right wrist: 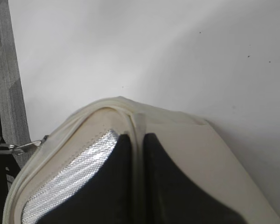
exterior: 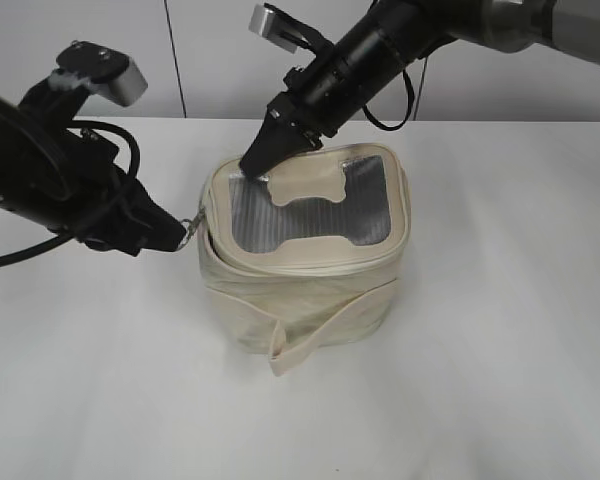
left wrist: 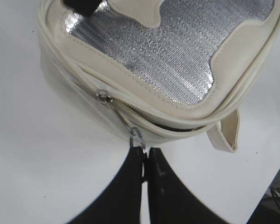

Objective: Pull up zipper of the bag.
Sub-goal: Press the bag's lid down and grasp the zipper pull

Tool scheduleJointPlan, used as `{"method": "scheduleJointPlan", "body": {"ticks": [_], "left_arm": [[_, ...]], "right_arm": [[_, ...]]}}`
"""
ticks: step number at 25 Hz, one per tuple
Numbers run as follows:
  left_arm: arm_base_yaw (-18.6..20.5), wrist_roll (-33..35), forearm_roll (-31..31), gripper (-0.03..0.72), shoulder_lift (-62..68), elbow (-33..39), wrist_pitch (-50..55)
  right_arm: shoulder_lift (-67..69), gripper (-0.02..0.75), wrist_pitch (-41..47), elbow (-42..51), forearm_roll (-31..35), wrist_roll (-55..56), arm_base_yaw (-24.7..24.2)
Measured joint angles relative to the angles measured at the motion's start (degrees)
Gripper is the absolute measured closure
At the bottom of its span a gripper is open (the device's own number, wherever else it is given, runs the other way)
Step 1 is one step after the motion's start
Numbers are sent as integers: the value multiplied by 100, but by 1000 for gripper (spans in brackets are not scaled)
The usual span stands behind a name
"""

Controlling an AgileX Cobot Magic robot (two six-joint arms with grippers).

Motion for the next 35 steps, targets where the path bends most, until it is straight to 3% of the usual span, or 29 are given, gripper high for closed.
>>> {"method": "scheduleJointPlan", "body": {"ticks": [7, 10, 15, 20, 25, 30, 35], "left_arm": [[-139, 155, -205, 696, -423, 321, -293], [-234, 342, -331, 695, -609, 384, 381], [-246, 263, -222, 695, -639, 391, 495], [-290, 461, -735, 695, -633, 391, 452], [-993, 711, -1065, 692, -328, 391, 28], [-1826, 993, -1573, 692, 212, 307, -1053], [-2116, 1128, -1843, 692, 577, 18, -1265]], "right_arm": [[0, 685, 5, 19, 32, 127, 33], [0, 685, -52, 24, -2, 260, 16], [0, 685, -66, 24, -2, 373, 4], [0, 685, -86, 24, -2, 493, 4], [0, 685, -112, 24, -20, 537, -2], [0, 685, -178, 24, -49, 555, -14], [0, 687, -226, 24, -67, 587, -38]]}}
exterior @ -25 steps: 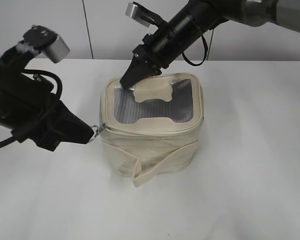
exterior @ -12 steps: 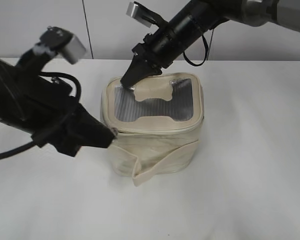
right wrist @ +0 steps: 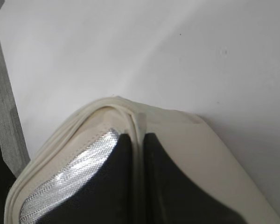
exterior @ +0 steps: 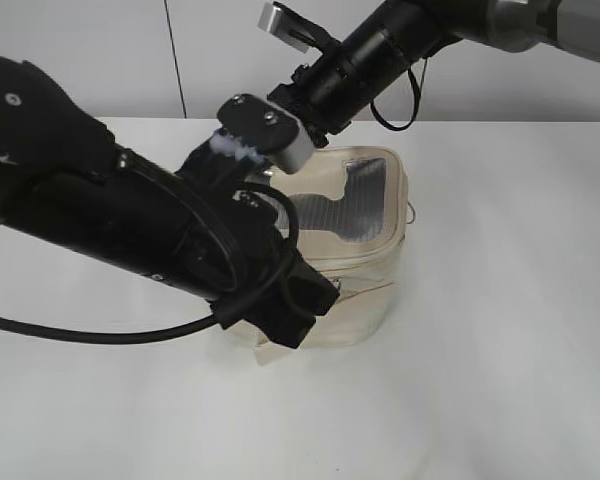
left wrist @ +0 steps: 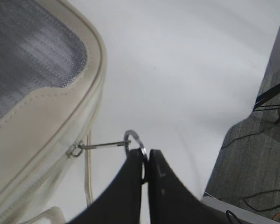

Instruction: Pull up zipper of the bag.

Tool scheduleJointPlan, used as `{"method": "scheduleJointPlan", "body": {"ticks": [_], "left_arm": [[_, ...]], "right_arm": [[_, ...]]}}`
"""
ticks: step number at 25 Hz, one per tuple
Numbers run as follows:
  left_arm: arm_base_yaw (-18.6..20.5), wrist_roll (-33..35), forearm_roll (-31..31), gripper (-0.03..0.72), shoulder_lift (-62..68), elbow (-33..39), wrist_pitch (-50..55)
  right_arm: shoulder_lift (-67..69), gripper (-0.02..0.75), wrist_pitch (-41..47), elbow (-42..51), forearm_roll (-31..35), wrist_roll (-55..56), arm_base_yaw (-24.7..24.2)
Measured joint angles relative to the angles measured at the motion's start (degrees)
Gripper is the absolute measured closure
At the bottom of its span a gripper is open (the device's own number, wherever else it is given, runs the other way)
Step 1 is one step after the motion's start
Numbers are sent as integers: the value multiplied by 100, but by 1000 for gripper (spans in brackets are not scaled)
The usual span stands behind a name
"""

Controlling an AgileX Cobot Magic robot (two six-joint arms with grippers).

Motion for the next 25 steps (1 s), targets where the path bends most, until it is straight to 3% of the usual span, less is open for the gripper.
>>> {"method": "scheduleJointPlan", "body": {"ticks": [3, 8, 11, 15, 17, 20, 25], "left_arm": [[117, -477, 350, 663, -21, -20, 289], [480, -1204, 1166, 464, -418, -19, 1069], [897, -1331, 1398, 409, -855, -14, 1140], [1695, -1253, 1522, 395, -1098, -169, 1111], [2011, -923, 1347, 393, -897, -601, 1169], [2109, -194, 899, 386, -198, -1564, 1384], [2077, 360, 449, 287, 1643, -3820, 2599]], "right_arm": [[0, 674, 0, 0, -4, 0, -44], [-58, 465, 27, -97, -100, 68, -388], [-303, 447, 77, -97, -187, 247, -815], [-877, 465, 102, 252, -244, 393, -1433], [-1263, 468, -25, 809, -133, 271, -1672], [-2083, 472, -881, 2589, 285, -355, -1990], [-3705, 472, -2728, 5840, 2384, -2790, -2176]]}}
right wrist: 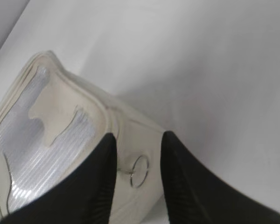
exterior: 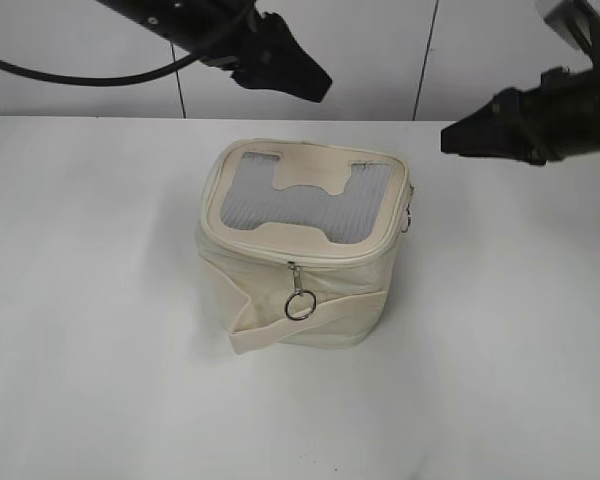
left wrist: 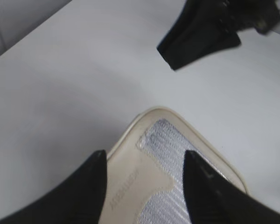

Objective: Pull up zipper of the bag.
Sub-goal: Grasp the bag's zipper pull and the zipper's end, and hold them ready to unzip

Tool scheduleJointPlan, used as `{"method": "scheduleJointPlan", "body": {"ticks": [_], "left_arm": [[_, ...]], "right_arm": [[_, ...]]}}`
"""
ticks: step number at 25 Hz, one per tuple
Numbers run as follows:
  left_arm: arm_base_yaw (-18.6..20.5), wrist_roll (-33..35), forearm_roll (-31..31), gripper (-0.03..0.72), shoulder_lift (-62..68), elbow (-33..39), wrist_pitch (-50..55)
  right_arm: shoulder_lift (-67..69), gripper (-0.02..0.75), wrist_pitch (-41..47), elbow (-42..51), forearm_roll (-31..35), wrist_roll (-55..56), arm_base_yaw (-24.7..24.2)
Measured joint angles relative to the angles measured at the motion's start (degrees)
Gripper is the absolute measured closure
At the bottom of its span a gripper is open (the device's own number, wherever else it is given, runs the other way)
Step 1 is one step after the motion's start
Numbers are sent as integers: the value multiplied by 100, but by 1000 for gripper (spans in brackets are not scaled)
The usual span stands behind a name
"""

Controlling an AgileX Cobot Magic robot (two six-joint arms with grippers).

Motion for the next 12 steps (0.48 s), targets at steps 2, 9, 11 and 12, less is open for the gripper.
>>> {"method": "scheduleJointPlan", "body": {"ticks": [2, 9, 11, 12], "left_arm": [[-40, 45, 53, 229, 672, -893, 603], [-333, 39, 611, 196, 1806, -2401, 1403], [-385, 39, 634, 196, 1932, -2457, 1336], [-413, 34, 648, 196, 1995, -2471, 1291]], "right_arm": [[-399, 459, -175, 981, 951, -1233, 5], [-518, 243, -35, 2335, 2871, -3296, 5], [-518, 239, -26, 2411, 2965, -3389, 5], [-518, 239, -26, 2426, 2986, -3406, 12]]}}
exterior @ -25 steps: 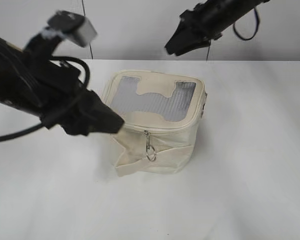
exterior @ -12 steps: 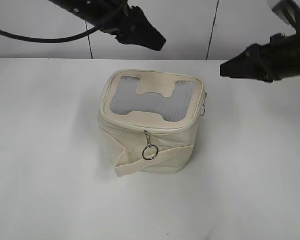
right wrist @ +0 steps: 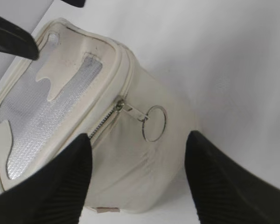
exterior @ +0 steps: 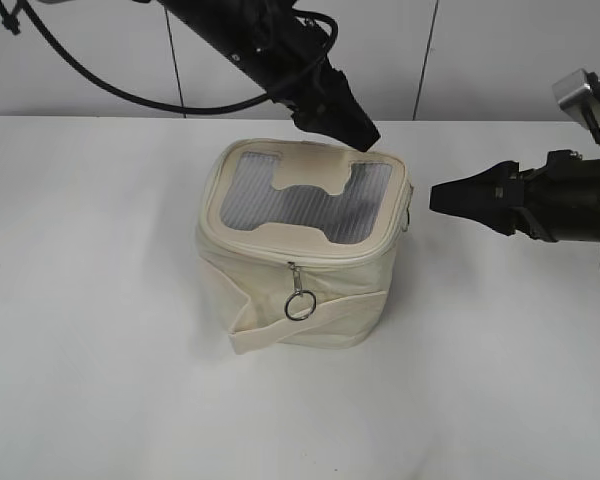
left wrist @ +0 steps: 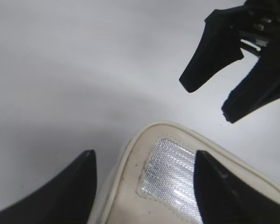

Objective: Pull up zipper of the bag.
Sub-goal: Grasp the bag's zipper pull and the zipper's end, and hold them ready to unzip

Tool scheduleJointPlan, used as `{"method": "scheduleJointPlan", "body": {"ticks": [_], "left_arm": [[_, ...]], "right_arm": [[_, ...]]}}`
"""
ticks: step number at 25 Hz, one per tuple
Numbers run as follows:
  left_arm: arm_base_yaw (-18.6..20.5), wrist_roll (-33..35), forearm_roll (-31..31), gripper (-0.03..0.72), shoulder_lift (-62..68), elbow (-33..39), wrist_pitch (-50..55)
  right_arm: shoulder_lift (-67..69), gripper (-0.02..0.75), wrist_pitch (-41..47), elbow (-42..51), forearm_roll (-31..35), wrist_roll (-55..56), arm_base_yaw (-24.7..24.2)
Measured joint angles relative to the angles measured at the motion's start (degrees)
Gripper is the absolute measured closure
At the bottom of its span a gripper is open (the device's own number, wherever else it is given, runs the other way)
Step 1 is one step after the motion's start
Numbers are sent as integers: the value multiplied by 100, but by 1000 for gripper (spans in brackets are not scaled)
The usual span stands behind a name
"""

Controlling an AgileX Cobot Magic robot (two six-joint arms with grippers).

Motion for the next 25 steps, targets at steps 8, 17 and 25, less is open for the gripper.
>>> {"method": "scheduleJointPlan", "body": {"ticks": [8, 17, 25], "left_arm": [[-21, -5, 19, 216, 340, -17, -442], [-58, -344, 79, 656, 471, -22, -502], [-52, -947, 158, 659, 471, -22, -970]], "right_arm": [[0, 243, 19, 13, 44, -19, 77], [0, 243, -271, 13, 44, -40, 87], [302, 278, -357, 13, 89, -484, 87]]}}
